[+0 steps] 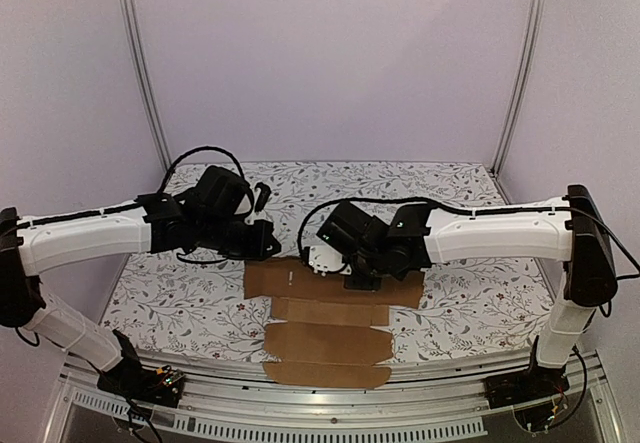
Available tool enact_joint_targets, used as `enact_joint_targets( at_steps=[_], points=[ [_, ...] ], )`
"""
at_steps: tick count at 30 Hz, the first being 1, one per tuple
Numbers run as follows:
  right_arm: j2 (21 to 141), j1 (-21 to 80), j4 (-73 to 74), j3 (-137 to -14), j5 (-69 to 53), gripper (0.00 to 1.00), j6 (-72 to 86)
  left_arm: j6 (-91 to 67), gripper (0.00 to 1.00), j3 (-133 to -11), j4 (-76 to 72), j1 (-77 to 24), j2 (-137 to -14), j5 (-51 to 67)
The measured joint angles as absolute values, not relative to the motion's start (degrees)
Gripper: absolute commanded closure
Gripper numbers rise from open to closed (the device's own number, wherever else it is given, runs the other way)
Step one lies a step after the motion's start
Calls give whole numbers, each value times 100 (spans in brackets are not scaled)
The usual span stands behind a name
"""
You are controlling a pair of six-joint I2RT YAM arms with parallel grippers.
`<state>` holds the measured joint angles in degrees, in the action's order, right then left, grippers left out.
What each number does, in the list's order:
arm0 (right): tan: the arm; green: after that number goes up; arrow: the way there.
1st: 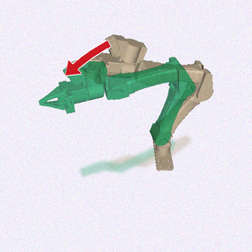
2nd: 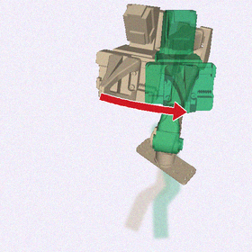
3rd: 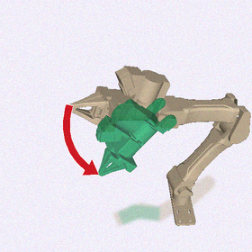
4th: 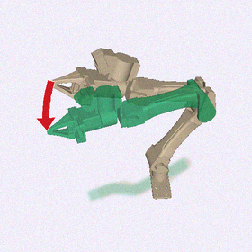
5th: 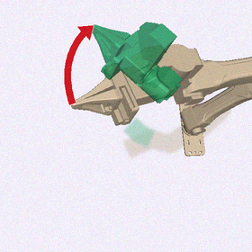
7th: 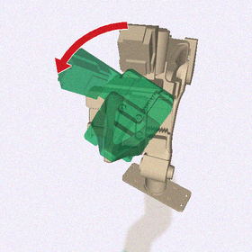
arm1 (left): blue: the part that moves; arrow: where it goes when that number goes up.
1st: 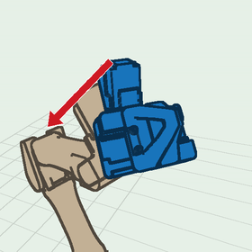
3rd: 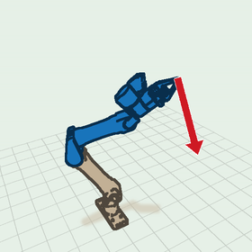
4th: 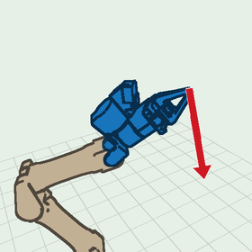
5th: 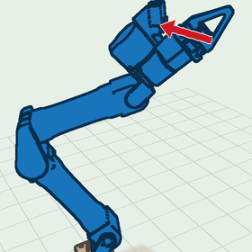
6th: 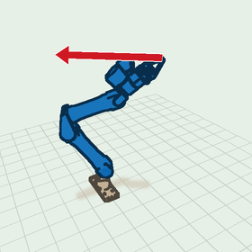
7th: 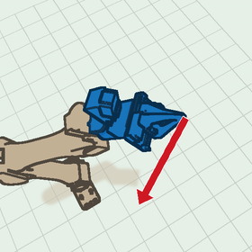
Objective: Fold the paper box
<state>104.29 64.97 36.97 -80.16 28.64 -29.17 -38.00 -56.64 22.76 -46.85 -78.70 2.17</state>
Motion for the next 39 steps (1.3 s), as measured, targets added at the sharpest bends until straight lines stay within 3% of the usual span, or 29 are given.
enact_joint_targets(
  at_steps=[19,39],
  points=[
    [10418,6525,3481,-8016,2873,100,-2641,-3787,100,-5701,2252,-4779,-8204,554],
    [10228,6611,3398,-7979,2766,100,-2141,-4386,100,-5437,1179,-4847,-8263,672]
  ],
)
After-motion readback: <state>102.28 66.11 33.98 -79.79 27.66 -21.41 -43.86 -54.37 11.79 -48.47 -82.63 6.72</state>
